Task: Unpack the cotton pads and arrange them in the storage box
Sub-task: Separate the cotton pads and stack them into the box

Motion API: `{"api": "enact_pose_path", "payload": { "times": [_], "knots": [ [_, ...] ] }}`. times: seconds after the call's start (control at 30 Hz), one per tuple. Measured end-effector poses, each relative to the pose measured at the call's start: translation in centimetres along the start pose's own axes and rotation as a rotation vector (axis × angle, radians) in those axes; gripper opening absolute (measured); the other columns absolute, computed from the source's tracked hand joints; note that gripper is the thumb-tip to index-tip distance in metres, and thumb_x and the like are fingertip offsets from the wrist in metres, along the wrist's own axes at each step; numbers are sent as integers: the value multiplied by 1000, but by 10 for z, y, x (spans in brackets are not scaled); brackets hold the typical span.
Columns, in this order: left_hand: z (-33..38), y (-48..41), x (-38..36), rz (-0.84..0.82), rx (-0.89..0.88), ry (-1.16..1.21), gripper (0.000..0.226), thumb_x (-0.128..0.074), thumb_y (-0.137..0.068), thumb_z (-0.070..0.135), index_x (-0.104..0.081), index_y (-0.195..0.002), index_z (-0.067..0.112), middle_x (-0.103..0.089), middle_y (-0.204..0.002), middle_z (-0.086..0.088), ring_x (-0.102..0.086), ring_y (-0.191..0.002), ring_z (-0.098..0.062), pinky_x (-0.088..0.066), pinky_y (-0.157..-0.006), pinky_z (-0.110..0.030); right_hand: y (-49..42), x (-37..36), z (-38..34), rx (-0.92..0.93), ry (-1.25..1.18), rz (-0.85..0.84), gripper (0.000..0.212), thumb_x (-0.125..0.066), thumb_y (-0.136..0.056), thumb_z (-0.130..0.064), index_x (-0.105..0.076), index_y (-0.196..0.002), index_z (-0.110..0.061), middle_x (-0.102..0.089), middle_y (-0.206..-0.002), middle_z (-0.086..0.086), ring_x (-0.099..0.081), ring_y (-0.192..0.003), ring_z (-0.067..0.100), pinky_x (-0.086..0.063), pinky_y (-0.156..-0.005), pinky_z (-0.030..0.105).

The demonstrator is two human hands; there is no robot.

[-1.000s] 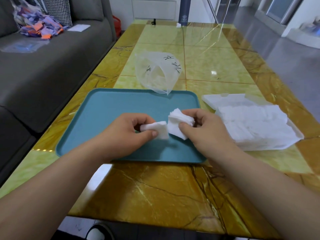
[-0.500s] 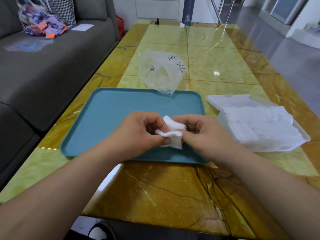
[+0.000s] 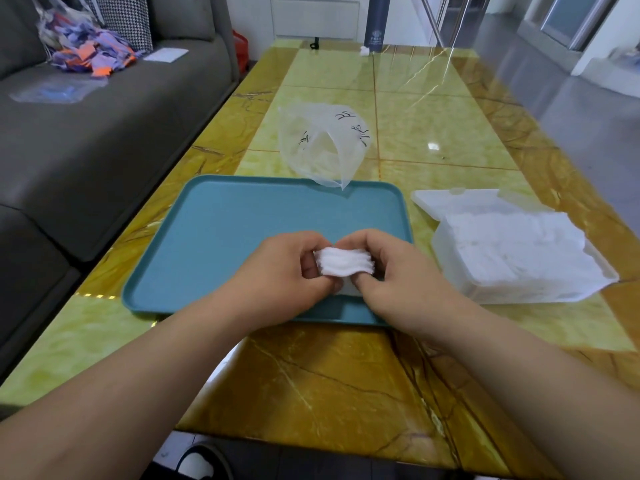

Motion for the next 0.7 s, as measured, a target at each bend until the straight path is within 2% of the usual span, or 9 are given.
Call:
{"api": "enact_pose_path", "payload": {
  "times": [0.07,0.17,0.23,0.27,0.3,0.4,0.53,0.63,0.7],
  "knots": [
    [0,-1,-1,11,20,11,17,-82,-81,32,-69,-88,23,-67,-71,-2,-52,-56,-5,-43,-56,-27,2,-3,-4,-54,-32,23,50,-53,-95,-1,-56,-135,-31,-64,-128,-11,-60,-109,5,-44,-86,3],
    [5,1,-7,-18,24,36,16,-78,-82,32,-66,-88,24,-67,-72,1,-61,-62,-12,-51,-61,-37,4,-13,-7,-122,-148,4,71,-47,-92,6,-42,-152,-32,-56,-141,4,-55,-105,16,-43,-71,8],
    [10,4,-11,-23,0,29,12,-73,-83,32,-64,-87,26,-67,-72,4,-62,-66,-13,-53,-64,-41,5,-16,-10,-135,-226,14,80,-45,-87,9,-38,-155,-31,-49,-150,4,-54,-121,21,-46,-88,16],
    [12,3,-11,-10,-14,18,10,-72,-84,32,-64,-88,26,-67,-72,4,-62,-65,-12,-53,-64,-42,6,-15,-12,-129,-236,36,80,-45,-87,10,-38,-155,-30,-47,-152,1,-52,-128,19,-44,-94,13],
    [14,2,-9,8,-23,23,10,-72,-86,32,-64,-89,26,-66,-71,3,-61,-64,-12,-52,-63,-41,6,-11,-14,-118,-227,58,77,-46,-88,9,-40,-155,-29,-49,-151,-1,-53,-126,14,-42,-91,5],
    [24,1,-4,71,-30,131,15,-77,-88,34,-67,-93,25,-66,-74,-1,-55,-61,-10,-47,-59,-34,8,7,-19,-57,-187,148,62,-55,-94,0,-49,-147,-31,-60,-135,-7,-61,-107,1,-43,-77,-4],
    [49,0,-4,181,-9,244,22,-83,-83,39,-70,-99,31,-67,-97,7,-61,-73,-8,-46,-63,-15,15,43,-15,-38,-278,204,52,-70,-88,-5,-61,-136,-23,-70,-119,-6,-69,-105,4,-56,-91,18],
    [77,-4,-13,77,-16,457,20,-83,-86,29,-72,-102,26,-75,-94,-6,-69,-81,-25,-55,-72,-36,29,77,-7,-45,-421,185,42,-75,-84,-6,-71,-123,-19,-78,-108,-3,-74,-101,11,-59,-91,31],
    [97,-10,-21,27,-36,564,17,-79,-88,15,-72,-103,20,-77,-87,-4,-68,-72,-18,-50,-60,-21,40,99,-1,-40,-449,146,29,-77,-87,-8,-76,-114,-18,-80,-103,0,-75,-101,14,-60,-90,33]
  ]
}}
Point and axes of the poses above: each hand's wrist, its own y-axis away from the middle knuckle, its own x-axis out of the back of the hand, z = x × y, the point moved 1 cm from there along -y, towards the middle knuckle
